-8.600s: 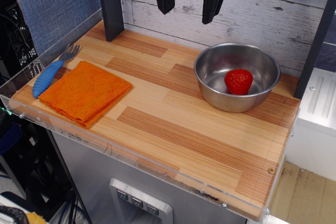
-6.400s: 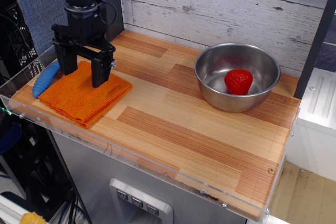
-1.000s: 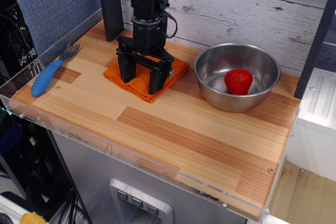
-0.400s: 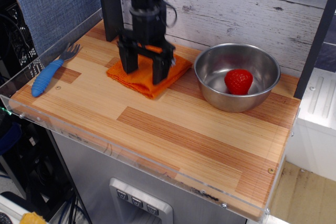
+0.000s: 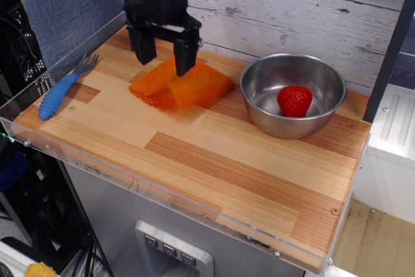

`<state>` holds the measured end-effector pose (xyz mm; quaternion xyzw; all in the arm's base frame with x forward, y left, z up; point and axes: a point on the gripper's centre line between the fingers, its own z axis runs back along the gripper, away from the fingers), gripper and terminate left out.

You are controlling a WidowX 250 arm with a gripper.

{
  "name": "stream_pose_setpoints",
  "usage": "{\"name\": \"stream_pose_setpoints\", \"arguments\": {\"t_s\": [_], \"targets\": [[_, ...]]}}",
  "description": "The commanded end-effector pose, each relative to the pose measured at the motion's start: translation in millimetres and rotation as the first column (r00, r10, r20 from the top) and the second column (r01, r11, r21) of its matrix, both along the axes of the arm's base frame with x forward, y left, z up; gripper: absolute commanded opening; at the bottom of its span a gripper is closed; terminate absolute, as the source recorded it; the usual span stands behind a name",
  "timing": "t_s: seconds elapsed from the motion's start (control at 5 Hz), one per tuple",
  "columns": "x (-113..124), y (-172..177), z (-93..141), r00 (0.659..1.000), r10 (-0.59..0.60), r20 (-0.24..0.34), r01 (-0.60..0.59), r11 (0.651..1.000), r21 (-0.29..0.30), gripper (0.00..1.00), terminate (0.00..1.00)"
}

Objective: Move the orange cloth to the left of the silver pot.

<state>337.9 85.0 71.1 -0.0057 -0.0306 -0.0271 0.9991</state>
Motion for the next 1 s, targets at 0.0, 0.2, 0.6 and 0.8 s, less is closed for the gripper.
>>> {"name": "stream_pose_setpoints", "arguments": {"t_s": [0.0,0.2,0.6,0.8], "targets": [[-9.1,5.1,42.8,0.994,0.005,0.107,-0.005,1.000,-0.001,1.00,0.00],[-14.2,-0.3,46.6,0.994,-0.002,0.109,0.002,1.000,-0.001,1.00,0.00],[-17.9,-0.9,49.3,0.994,-0.008,0.105,0.007,1.000,0.010,1.00,0.00],[-17.9,-0.9,49.3,0.994,-0.008,0.105,0.007,1.000,0.010,1.00,1.00]]}}
